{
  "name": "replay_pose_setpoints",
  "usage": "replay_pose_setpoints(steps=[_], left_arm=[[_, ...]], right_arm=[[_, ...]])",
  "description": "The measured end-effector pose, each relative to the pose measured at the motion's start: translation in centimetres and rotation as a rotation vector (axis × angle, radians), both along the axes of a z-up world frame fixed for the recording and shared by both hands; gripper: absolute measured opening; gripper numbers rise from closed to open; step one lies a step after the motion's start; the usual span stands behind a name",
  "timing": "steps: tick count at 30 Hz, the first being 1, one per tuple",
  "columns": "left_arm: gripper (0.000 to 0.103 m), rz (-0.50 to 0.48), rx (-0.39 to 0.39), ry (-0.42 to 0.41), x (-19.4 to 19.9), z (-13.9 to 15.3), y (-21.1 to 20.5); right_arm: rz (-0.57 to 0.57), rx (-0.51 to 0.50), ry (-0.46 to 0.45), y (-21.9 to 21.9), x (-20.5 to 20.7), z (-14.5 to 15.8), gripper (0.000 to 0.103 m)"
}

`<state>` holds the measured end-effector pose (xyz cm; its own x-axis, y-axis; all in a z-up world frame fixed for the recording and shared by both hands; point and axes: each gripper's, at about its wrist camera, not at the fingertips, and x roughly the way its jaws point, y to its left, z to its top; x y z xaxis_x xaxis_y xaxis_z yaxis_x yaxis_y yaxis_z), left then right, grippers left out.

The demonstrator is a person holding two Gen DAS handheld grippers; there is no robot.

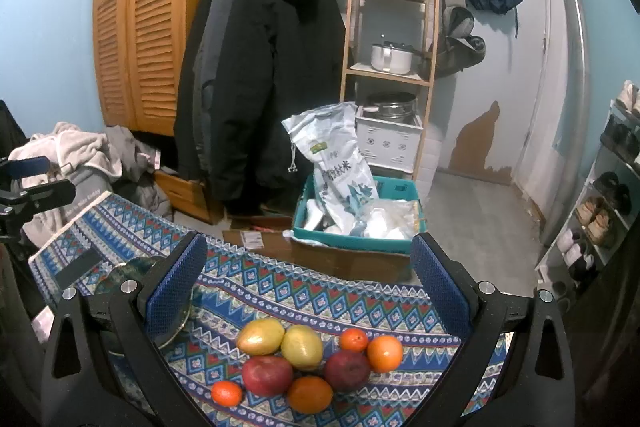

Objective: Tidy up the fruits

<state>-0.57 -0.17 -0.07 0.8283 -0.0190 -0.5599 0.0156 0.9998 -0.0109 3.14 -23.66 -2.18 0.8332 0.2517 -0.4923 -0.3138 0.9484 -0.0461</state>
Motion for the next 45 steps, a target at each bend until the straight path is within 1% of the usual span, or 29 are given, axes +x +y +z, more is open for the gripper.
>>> replay_pose_setpoints(steps=[33,37,40,43,45], left_arm=[[0.102,-0.023,0.008,0.023,0.7,-0.7,-1.0],[0.102,-0.041,0.002,0.040,1.3,-1.2,-1.5],[0.102,-0.052,0.016,0.065,2.1,-2.0,-2.1],[0.103,-0.064,0.028,0.097,3.1,-3.1,-2.7],[0.102,-0.080,0.026,0.135,4.0,-4.2,-3.2]], right_arm=[[-0.012,0.001,0.017,-1.2,0.1,-0.7,0.100],[-0.019,-0.012,0.039,-1.5,0.5,-1.0,0.100],[-0.026,-0.024,0.065,-1.8,1.1,-1.5,0.100],[-0.034,-0.035,0.103,-2.3,1.8,-2.3,0.100],[-0.047,-0.051,0.130,-2.7,2.3,-2.9,0.100]])
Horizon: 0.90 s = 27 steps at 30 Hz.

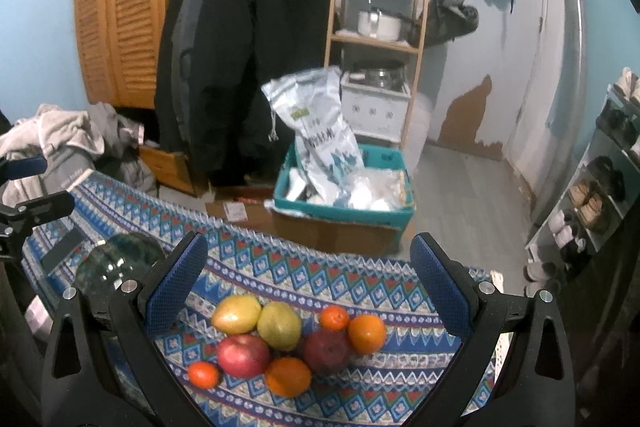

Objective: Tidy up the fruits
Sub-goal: 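Move both tools down toward the fruit pile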

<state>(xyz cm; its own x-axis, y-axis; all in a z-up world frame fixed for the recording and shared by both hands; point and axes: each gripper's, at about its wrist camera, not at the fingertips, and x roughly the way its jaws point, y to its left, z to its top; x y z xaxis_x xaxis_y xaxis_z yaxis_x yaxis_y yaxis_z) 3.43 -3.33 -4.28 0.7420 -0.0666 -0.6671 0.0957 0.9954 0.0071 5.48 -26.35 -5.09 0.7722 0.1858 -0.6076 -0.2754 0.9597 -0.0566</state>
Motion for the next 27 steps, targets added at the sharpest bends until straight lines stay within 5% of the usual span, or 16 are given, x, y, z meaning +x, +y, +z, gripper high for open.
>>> replay_pose_setpoints(steps=[27], left_arm=[[0.102,-0.136,0.046,0.309,9.0,-11.1,-6.6]], right_arm=[[-0.155,-0.091,0.354,-6.4,8.4,-11.6,0.100]])
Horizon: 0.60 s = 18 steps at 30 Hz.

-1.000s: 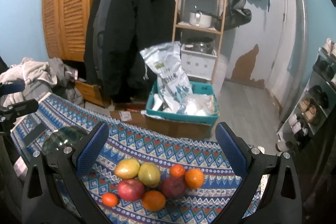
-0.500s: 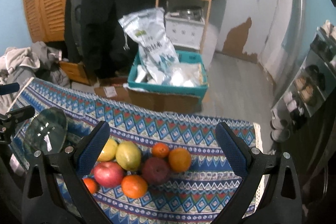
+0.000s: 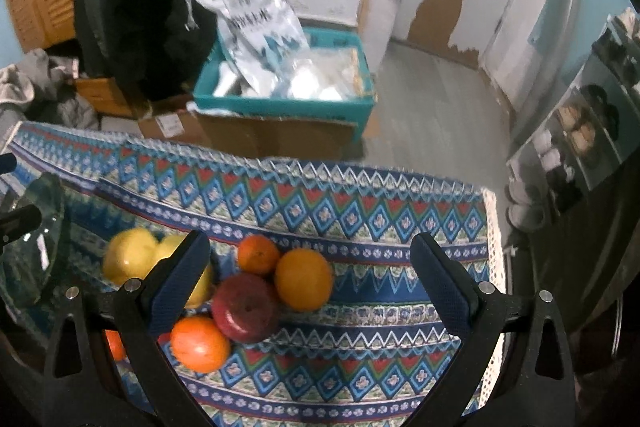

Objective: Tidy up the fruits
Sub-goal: 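Move both tools down toward the fruit pile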

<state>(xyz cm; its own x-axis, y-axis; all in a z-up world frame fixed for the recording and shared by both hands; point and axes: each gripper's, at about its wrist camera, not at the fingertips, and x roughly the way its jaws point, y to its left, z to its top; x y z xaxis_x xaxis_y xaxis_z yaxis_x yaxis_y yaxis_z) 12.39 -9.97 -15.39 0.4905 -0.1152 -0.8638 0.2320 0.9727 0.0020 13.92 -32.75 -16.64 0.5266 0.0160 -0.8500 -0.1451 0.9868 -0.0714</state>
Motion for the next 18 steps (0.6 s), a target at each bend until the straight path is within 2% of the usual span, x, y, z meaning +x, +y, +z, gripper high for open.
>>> replay_pose_setpoints(steps=[5,18], left_arm=[[0.103,-0.002,-0.015,0.068,1.1,-2.6,-0.6],[0.103,-0.031,0.033,0.219,3.0,-9.2,-2.3]], right_arm=[[-0.032,0.006,0.094,-1.4,1.4,-3.5,0.099],[-0.027,0.026,0.266,-2.3,3.8,-10.4,0.095]])
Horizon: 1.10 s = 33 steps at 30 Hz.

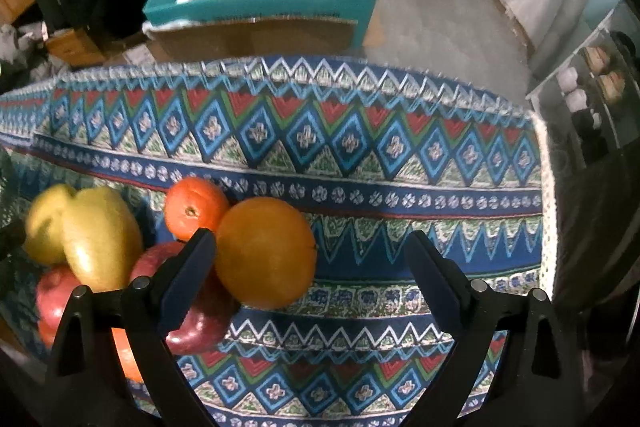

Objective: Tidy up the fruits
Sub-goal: 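Move both tools down toward the fruit pile, then close the left tool on a yellow-green pear while the right tool grasps a large orange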

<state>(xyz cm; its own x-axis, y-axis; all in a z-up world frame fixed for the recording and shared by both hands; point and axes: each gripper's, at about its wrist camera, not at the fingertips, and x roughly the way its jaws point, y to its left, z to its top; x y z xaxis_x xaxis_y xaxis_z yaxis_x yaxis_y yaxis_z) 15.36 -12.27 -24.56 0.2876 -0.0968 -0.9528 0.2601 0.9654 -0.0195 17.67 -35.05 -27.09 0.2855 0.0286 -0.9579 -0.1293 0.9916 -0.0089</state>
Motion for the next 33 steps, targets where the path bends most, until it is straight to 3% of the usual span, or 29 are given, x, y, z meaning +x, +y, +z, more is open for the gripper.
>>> replay_pose_setpoints(steps=[7,20,23,25,26,27,33], left_arm=[[0.103,-0.017,0.007,0.039,0.4,-1.7,-0.6],[0.102,-0.025,-0.053,0.111,1.3,-4.4,-1.0],[0.090,-0.023,-0.109,0.156,1.6,-5.4,-0.9],[0.083,-0.032,-0.105,0.139,1.4,-5.3,-1.2],[0.071,-0.048,-0.116,0.148,1.4,-5.4,-1.5],[0.068,-0.058,-0.114,0.151,1.3,-5.4,-1.8],[0.068,-0.054,-0.083,0.119,1.0,-5.3,-2.5]], right_arm=[[0.011,0.049,0.041,0.3,0.9,-1.4,0.088],[-0.022,0.088,0.135,0.7,2.5,-4.5,0.075],[-0.032,0.096,0.164,0.6,2.5,-5.0,0.063],[-0.038,0.096,0.161,0.6,2.3,-5.1,0.062],[-0.035,0.093,0.160,0.5,2.4,-5.1,0.062],[-0.035,0.090,0.156,0.5,2.3,-5.2,0.062],[-0.024,0.070,0.112,0.5,1.8,-4.8,0.061]])
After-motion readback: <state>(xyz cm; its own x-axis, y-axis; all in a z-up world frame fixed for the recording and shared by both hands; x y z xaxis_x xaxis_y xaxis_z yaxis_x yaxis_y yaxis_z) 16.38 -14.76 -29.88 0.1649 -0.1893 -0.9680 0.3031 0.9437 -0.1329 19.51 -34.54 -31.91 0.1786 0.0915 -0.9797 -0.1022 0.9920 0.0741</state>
